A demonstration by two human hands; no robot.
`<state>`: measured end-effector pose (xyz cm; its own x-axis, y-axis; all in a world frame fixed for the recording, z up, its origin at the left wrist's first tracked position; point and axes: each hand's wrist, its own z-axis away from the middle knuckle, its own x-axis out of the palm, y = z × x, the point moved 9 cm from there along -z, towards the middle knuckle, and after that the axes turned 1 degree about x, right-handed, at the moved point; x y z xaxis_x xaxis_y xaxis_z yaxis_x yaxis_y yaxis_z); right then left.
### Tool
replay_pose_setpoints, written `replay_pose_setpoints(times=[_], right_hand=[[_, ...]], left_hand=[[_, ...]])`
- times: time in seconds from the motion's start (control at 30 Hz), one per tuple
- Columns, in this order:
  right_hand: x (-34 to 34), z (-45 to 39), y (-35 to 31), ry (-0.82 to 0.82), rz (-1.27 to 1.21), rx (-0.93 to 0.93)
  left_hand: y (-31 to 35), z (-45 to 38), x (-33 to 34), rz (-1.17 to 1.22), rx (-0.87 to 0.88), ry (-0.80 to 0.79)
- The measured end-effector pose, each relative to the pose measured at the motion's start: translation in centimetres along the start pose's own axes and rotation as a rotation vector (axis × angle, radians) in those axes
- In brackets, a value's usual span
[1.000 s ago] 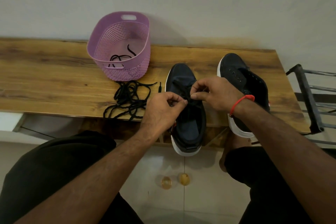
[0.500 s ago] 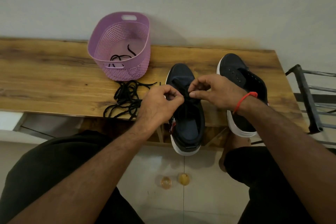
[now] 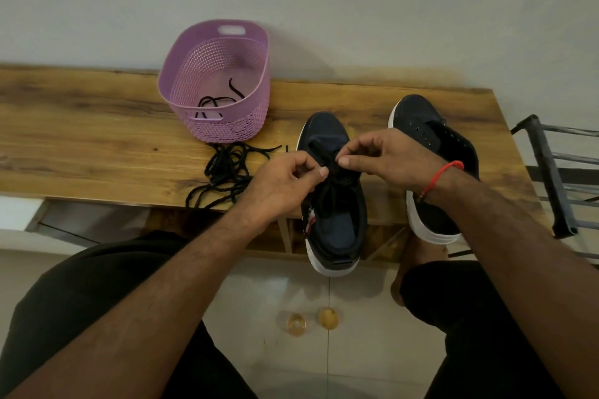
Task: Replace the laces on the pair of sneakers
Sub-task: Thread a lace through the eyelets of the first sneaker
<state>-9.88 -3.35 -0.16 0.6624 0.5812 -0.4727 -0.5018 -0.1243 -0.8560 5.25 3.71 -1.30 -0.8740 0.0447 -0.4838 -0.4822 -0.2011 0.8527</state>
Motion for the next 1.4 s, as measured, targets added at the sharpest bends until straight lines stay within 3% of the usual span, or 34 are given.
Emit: replay_pose_setpoints(times=[0.17, 0.4, 0.57, 0.7, 0.83, 1.1, 1.23, 1.4], right_hand=[[-0.2, -0.1, 0.3, 0.025, -0.098, 0.031], [0.5, -0.2, 0.5, -0.082, -0.04, 0.038], [0.3, -0.1, 0.4, -0.094, -0.025, 0.028], [0.6, -0.1, 0.4, -0.119, -0.039, 0.033], [0.6, -0.2, 0.7, -0.087, -0.027, 0.054], [0.8, -0.2, 0.9, -0.1, -0.011, 0.095], [0.9, -0.1, 0.9, -0.108, 0.013, 0.107], [0.0, 0.2, -0.5, 0.007, 0.072, 0.008]], left_hand=[[-1.5, 0.2, -1.1, -0.002, -0.135, -0.15], [-4.4, 1.4, -0.3, -0.121, -0.377, -0.387], [-6.5, 1.4, 0.2, 0.001, -0.558, -0.231], [-7.6, 1.4, 1.9, 0.26, -0.647, -0.105], [-7.2, 0.5, 1.2, 0.606, -0.566, 0.139], [-5.0, -1.2, -4.2, 1.237, -0.207, 0.404], [-4.7, -0.6, -6.9, 1.076, -0.135, 0.573], [-1.9, 0.1, -7.1, 0.776, 0.055, 0.554]])
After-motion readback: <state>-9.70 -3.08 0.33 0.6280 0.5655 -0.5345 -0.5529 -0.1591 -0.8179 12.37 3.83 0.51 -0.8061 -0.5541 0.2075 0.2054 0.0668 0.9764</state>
